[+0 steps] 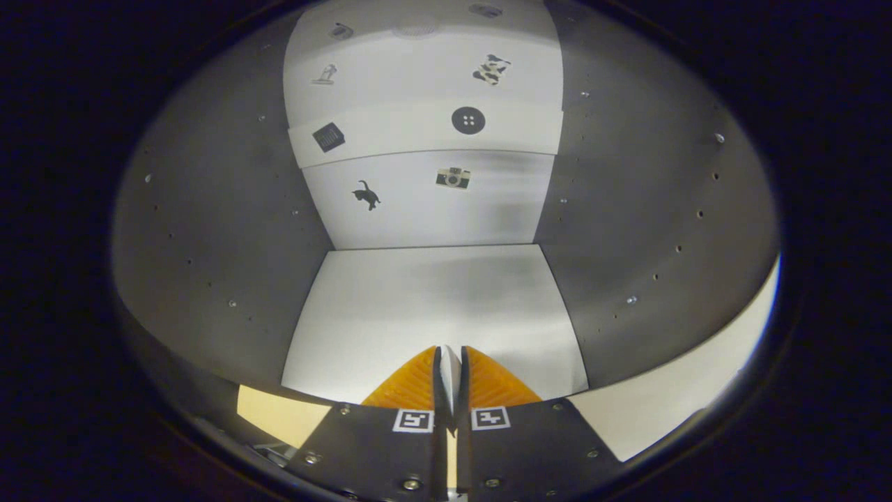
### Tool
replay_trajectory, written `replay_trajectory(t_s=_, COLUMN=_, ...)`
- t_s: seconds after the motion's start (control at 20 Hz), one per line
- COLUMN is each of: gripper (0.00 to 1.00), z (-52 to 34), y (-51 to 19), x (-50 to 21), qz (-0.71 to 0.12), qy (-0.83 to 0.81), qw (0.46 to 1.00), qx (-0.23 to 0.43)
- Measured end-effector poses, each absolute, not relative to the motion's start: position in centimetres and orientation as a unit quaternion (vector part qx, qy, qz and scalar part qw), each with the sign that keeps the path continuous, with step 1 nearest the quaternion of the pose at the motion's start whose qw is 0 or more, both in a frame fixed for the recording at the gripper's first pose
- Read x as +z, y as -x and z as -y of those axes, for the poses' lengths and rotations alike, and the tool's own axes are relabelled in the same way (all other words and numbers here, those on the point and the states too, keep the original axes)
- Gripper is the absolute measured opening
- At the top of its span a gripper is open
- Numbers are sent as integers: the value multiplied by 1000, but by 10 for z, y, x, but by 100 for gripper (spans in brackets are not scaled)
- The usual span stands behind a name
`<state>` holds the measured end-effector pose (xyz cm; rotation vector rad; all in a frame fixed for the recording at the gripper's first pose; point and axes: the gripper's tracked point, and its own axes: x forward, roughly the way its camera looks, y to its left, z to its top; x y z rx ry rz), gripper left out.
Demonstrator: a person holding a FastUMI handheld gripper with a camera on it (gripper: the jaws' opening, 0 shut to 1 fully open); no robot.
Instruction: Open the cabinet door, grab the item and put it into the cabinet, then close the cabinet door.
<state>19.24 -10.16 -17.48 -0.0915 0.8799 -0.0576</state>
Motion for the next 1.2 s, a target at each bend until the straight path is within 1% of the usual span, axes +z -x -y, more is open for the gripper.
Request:
replay_trajectory(t_s=0.5, gripper=5, z=93, y=-201, x=-183, qz=-430, qy=48, qw=901, qx=-16)
replay_trajectory(t_s=0.7, gripper=10, z=86, y=-201, x=-183, qz=-421, qy=59, qw=905, qx=-7)
replay_trajectory(t_s=0.8, gripper=10, z=79, y=-201, x=-183, qz=-417, qy=58, qw=907, qx=-1)
replay_trajectory(t_s=0.85, gripper=14, z=76, y=-203, x=-183, qz=-414, qy=56, qw=909, qx=1)
replay_trajectory(t_s=0.9, gripper=14, z=74, y=-205, x=-180, qz=-408, qy=53, qw=912, qx=4)
replay_trajectory(t_s=0.95, gripper=17, z=71, y=-207, x=-179, qz=-401, qy=47, qw=915, qx=5)
replay_trajectory(t_s=1.2, gripper=17, z=65, y=-216, x=-168, qz=-370, qy=25, qw=929, qx=5)
